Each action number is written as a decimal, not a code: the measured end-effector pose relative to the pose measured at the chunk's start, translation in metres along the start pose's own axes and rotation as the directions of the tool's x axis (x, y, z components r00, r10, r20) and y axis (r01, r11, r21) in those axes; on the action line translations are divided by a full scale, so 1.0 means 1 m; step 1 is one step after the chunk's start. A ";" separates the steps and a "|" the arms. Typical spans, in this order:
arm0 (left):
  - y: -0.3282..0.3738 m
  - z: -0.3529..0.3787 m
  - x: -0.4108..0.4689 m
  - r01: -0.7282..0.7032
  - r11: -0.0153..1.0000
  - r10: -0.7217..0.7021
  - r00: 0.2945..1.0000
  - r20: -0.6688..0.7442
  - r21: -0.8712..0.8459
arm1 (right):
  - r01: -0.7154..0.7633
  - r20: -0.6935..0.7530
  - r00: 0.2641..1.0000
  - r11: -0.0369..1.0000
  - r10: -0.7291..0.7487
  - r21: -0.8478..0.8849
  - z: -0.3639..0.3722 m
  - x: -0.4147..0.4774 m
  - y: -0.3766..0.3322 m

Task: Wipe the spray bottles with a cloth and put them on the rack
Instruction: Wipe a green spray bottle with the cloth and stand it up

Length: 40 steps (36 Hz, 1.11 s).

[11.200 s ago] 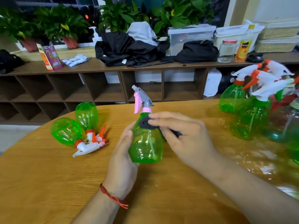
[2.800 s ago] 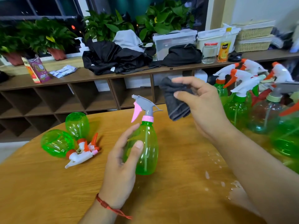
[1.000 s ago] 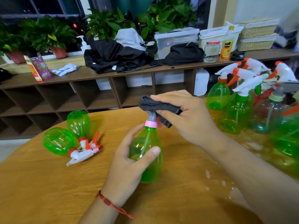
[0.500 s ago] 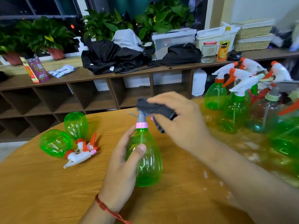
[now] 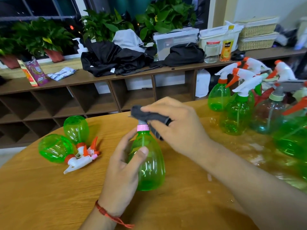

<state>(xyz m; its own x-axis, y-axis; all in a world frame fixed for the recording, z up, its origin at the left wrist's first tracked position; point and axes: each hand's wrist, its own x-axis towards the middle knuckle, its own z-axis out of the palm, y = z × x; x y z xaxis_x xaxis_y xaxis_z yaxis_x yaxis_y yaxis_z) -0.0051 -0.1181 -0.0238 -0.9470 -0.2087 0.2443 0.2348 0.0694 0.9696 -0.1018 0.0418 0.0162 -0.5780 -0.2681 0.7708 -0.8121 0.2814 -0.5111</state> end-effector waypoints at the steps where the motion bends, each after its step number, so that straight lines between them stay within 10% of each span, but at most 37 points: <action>1: 0.001 0.000 0.000 0.009 0.999 -0.009 1.000 0.003 -0.033 | -0.025 -0.045 0.999 1.000 0.024 -0.018 -0.004 0.003 0.005; 10: -0.004 -0.002 0.005 0.063 0.981 -0.076 0.995 -0.065 -0.182 | 0.011 0.101 0.995 1.000 -0.011 0.005 0.000 -0.005 -0.001; 15: -0.004 -0.004 0.005 0.101 0.958 -0.116 0.992 -0.041 -0.267 | -0.004 -0.066 0.998 0.999 0.002 -0.040 -0.020 0.010 0.007; 22: -0.001 -0.009 0.010 0.121 0.914 -0.154 0.987 -0.055 -0.388 | 0.041 0.214 0.976 0.999 -0.043 0.014 -0.018 0.001 0.012; 40: -0.007 -0.008 0.006 0.175 0.881 -0.153 0.984 0.086 -0.439 | -0.029 -0.044 0.998 0.996 0.033 0.090 -0.025 0.015 0.001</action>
<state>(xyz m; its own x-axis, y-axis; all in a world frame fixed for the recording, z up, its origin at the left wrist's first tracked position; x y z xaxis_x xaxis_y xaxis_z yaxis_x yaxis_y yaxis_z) -0.0107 -0.1273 -0.0289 -0.9870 -0.1327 0.0904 0.1371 -0.4037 0.9046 -0.1091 0.0606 0.0368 -0.6006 -0.2175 0.7694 -0.7988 0.2054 -0.5655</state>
